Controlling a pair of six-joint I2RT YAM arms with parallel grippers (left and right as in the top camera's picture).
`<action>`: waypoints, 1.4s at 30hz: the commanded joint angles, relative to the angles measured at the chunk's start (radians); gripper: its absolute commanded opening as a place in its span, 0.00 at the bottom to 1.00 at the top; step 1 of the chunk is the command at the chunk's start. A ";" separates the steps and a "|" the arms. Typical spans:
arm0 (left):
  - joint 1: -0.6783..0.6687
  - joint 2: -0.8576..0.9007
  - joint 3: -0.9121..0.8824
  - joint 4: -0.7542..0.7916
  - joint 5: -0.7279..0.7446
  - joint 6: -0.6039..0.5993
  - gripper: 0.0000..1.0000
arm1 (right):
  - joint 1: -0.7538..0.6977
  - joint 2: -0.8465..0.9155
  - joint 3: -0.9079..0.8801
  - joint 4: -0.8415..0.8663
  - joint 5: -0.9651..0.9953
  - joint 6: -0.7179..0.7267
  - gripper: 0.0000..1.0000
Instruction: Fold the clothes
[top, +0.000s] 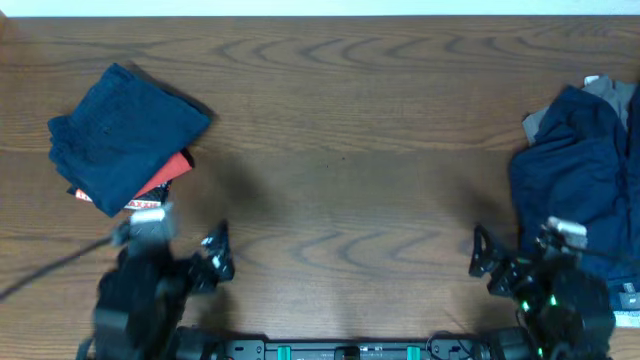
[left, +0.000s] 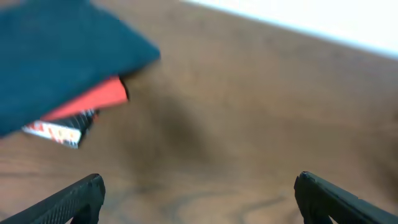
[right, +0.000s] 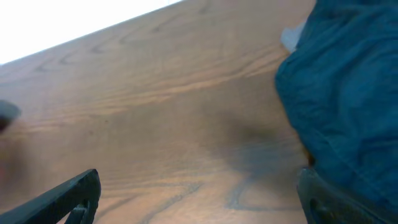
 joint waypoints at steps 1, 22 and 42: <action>-0.006 -0.120 -0.013 0.003 -0.038 -0.016 0.98 | 0.009 -0.049 -0.012 -0.038 0.029 0.019 0.99; -0.006 -0.211 -0.013 -0.008 -0.038 -0.016 0.98 | 0.010 -0.065 -0.017 -0.209 0.032 0.012 0.99; -0.006 -0.211 -0.013 -0.008 -0.038 -0.016 0.98 | 0.003 -0.246 -0.643 0.919 -0.081 -0.433 0.99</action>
